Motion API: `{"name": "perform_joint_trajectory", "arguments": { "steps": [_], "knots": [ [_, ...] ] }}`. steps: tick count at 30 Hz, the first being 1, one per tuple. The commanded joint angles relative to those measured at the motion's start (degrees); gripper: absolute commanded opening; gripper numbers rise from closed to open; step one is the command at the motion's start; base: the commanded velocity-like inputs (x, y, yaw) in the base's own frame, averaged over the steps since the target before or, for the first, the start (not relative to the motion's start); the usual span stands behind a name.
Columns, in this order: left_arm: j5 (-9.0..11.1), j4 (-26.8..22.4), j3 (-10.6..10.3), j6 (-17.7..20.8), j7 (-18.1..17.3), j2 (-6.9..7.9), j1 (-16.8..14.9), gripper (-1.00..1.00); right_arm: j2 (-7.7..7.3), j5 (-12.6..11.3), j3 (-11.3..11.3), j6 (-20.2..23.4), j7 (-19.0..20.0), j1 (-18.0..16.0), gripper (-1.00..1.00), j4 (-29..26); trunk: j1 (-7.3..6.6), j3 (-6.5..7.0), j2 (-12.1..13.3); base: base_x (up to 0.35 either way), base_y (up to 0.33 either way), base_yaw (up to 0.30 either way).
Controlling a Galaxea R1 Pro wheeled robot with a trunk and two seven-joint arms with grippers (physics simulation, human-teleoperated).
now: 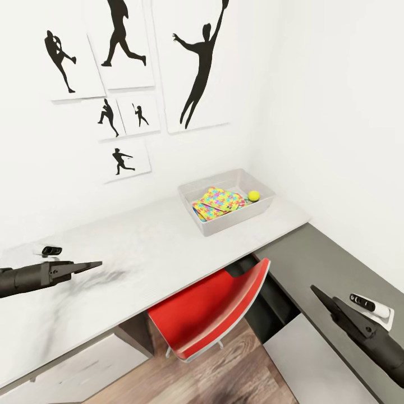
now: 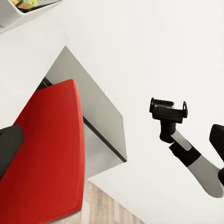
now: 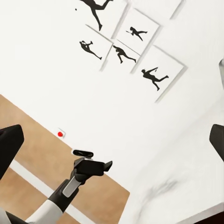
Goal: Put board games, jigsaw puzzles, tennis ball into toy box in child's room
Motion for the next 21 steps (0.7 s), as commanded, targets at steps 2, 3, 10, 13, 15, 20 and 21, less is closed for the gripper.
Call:
{"name": "perform_joint_trajectory", "arguments": {
  "steps": [2,3,10,13,15,20,21],
  "knots": [
    [-0.01,-0.01,0.00,0.61,-0.21,0.02,-0.03,1.00,0.04,-0.31,0.04,0.51,0.07,-0.03,1.00,-0.02,0.02,-0.09,-0.09,0.000,0.000,0.000],
    [0.01,-0.01,0.03,0.61,-0.21,0.02,-0.03,1.00,0.05,-0.30,0.08,0.49,0.10,-0.03,1.00,-0.02,0.02,-0.09,-0.09,0.000,0.000,0.000],
    [0.07,-0.08,-0.17,0.61,-0.21,-0.06,-0.03,1.00,1.87,-0.29,-0.09,0.50,0.32,-0.03,1.00,-0.09,0.02,0.34,-0.09,0.000,0.000,-0.069],
    [0.08,-0.09,-0.20,0.61,-0.21,-0.06,-0.03,1.00,2.26,-0.31,-0.09,0.51,0.43,-0.03,1.00,-0.10,0.02,0.60,-0.09,0.000,0.000,-0.099],
    [0.08,-0.10,-0.19,0.61,-0.21,-0.07,-0.03,1.00,2.37,-0.27,-0.09,0.46,0.60,-0.03,1.00,-0.19,0.02,0.77,-0.09,0.000,0.000,-0.101],
    [0.07,-0.10,-0.15,0.55,-0.21,-0.02,-0.03,1.00,2.43,-0.24,-0.08,0.33,0.93,-0.03,1.00,-0.28,0.02,1.22,-0.09,-0.144,0.039,-0.104],
    [0.07,-0.10,-0.14,0.55,-0.21,-0.02,-0.03,1.00,2.43,-0.24,-0.08,0.25,0.95,-0.03,1.00,-0.30,0.02,1.31,-0.09,-0.224,0.059,-0.108]
  ]
}}
